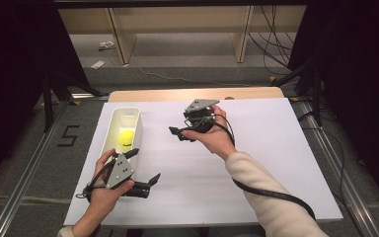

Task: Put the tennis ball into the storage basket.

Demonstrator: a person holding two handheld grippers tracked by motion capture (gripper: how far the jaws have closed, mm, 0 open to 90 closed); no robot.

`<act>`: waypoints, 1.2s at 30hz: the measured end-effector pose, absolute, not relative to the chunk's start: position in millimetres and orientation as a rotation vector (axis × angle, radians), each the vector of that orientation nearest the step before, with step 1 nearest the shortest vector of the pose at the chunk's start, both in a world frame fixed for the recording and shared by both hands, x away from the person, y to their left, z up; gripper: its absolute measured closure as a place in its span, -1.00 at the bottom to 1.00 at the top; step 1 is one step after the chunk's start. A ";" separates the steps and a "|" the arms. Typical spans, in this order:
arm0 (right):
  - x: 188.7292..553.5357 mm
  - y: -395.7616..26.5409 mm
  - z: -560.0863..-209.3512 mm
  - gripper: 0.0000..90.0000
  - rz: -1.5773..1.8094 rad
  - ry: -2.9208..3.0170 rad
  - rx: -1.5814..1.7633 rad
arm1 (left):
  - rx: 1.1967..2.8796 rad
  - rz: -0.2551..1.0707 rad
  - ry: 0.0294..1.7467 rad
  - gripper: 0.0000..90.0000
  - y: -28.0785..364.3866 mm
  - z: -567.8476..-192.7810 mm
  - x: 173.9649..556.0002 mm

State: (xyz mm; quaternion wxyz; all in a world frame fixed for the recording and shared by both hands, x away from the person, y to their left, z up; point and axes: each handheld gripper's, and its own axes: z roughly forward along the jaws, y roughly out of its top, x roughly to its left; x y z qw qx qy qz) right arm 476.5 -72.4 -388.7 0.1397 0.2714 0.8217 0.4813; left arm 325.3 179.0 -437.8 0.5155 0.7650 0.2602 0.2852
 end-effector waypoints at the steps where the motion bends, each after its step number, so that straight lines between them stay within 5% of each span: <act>1: 476.1 -74.1 -389.1 -0.50 1.389 2.375 0.786 | 1.838 0.684 0.626 -1.00 179.0 -437.9 325.3; 36: 459.4 -126.3 -396.2 -0.51 1.370 2.326 0.849 | 1.838 0.698 0.633 -1.00 180.0 -437.2 325.4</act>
